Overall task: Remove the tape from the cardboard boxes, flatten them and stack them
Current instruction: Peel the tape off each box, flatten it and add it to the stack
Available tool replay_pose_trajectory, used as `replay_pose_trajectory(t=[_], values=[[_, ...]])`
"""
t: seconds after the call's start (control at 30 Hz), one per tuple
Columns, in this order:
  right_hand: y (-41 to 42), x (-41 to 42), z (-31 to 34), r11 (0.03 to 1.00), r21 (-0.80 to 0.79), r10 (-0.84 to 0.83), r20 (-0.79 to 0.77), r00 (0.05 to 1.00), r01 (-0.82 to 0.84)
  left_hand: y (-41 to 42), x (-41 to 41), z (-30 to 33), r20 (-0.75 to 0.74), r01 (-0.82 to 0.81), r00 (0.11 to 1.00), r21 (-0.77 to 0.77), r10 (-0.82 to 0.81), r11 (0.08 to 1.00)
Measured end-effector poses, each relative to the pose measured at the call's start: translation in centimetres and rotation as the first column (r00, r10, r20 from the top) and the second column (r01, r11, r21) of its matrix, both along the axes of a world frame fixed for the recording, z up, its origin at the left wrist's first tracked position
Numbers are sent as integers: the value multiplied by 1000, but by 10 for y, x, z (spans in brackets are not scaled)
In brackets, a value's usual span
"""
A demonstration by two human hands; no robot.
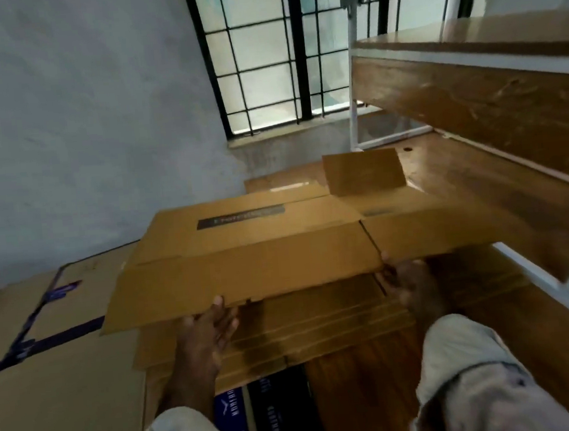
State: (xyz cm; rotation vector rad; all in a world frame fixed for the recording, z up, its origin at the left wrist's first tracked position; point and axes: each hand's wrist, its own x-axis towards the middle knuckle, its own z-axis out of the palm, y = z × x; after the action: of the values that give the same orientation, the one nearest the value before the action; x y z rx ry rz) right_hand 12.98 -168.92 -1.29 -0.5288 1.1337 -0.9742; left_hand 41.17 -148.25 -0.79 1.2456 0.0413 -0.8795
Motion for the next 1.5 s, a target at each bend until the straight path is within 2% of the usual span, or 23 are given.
replay_pose_trajectory(t=[0.13,0.2,0.37,0.7,0.8,0.87,0.97,1.03,1.07,1.23,1.33,1.5], values=[[-2,-8,-55,997,66,38,-153,987,-28,-2,-1,-46,-79,44,996,212,-28,976],[-4,-6,-64,1000,26,-2,-176,984,7,0,0,-59,-58,74,996,234,-62,969],[-5,-6,-70,998,-50,24,-248,969,-38,-3,5,-63,-3,94,995,263,-97,960],[-3,7,-78,971,-93,-236,-231,944,220,-4,13,-60,27,187,977,358,-210,915],[-3,7,-79,970,-117,-234,-244,941,211,5,14,-57,113,211,953,425,-283,880],[9,7,-71,971,-175,-216,-354,910,163,15,13,-60,331,178,857,529,-395,830],[52,6,-49,940,-334,-175,-634,753,-63,34,1,-59,674,77,528,568,-517,819],[92,8,-38,897,-384,-123,-692,711,-219,46,-16,-52,783,-8,351,551,-513,835],[111,10,-35,869,-402,-105,-719,687,-288,52,-25,-48,816,-42,290,532,-499,846],[192,25,-14,727,-419,-40,-817,576,-544,90,-62,-32,907,-40,115,411,-404,911],[231,32,6,661,-436,-39,-833,552,-611,120,-79,-16,941,-41,26,338,-338,940],[294,26,40,554,-518,-178,-839,515,-652,177,-107,18,968,-34,-133,208,-211,977]])
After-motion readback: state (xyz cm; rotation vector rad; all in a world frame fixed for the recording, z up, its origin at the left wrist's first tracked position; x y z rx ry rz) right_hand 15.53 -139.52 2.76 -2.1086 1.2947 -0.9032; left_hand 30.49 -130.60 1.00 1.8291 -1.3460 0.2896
